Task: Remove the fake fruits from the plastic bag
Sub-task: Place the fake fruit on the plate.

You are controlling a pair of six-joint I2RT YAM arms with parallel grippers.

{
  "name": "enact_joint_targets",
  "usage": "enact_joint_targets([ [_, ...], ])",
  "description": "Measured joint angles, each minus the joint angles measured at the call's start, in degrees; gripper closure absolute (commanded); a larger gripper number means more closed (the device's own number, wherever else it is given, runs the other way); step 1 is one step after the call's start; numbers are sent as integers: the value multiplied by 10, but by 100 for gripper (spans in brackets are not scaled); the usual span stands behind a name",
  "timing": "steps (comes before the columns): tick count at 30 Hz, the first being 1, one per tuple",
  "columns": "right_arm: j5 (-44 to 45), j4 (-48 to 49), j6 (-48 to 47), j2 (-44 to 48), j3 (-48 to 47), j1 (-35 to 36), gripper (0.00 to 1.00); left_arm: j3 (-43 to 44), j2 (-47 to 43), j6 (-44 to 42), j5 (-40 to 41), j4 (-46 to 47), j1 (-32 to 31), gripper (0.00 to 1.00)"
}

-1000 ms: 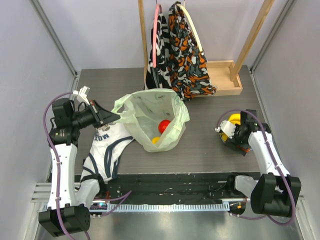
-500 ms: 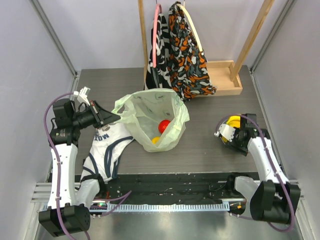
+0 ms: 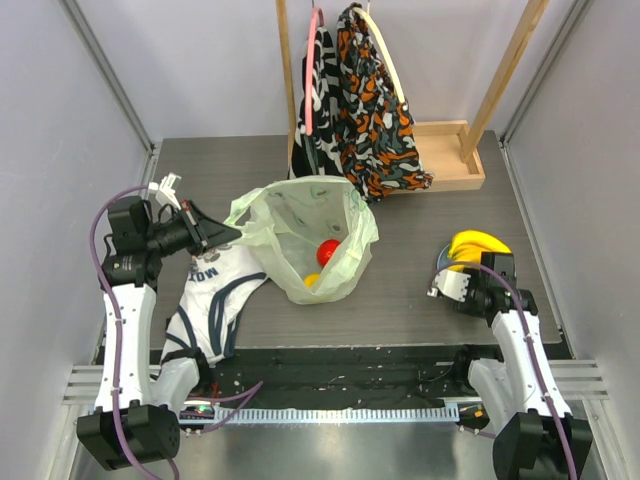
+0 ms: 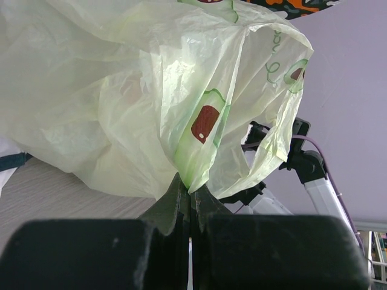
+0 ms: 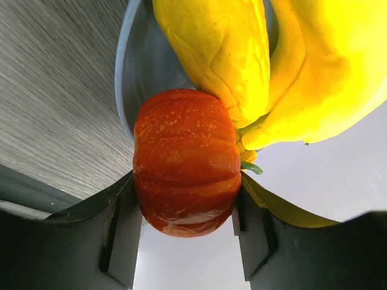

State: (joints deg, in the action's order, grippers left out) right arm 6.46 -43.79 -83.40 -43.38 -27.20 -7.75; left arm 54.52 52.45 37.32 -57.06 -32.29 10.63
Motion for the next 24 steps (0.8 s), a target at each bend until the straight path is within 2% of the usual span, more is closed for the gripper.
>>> enact_joint_targets([
  [7,1,4,-7,-6,-5,0,59,-6,4,4,0,13,0,100],
  [8,1,4,-10,-6,-5,0,48,-6,4,6,0,15,0,100],
  [10,1,7,-22,-6,-4,0,35,-8,4,10,0,20,0,100],
  [11,1,10,-28,-5,-3,0,24,-9,4,11,0,21,0,100],
  [14,3,23,-42,2,6,0,13,-10,4,13,0,24,0,100],
  [18,2,20,-46,16,11,0,5,-12,4,13,0,25,0,100],
  [24,-21,-54,-10,6,-82,0,4,-13,9,13,-4,30,0,100],
])
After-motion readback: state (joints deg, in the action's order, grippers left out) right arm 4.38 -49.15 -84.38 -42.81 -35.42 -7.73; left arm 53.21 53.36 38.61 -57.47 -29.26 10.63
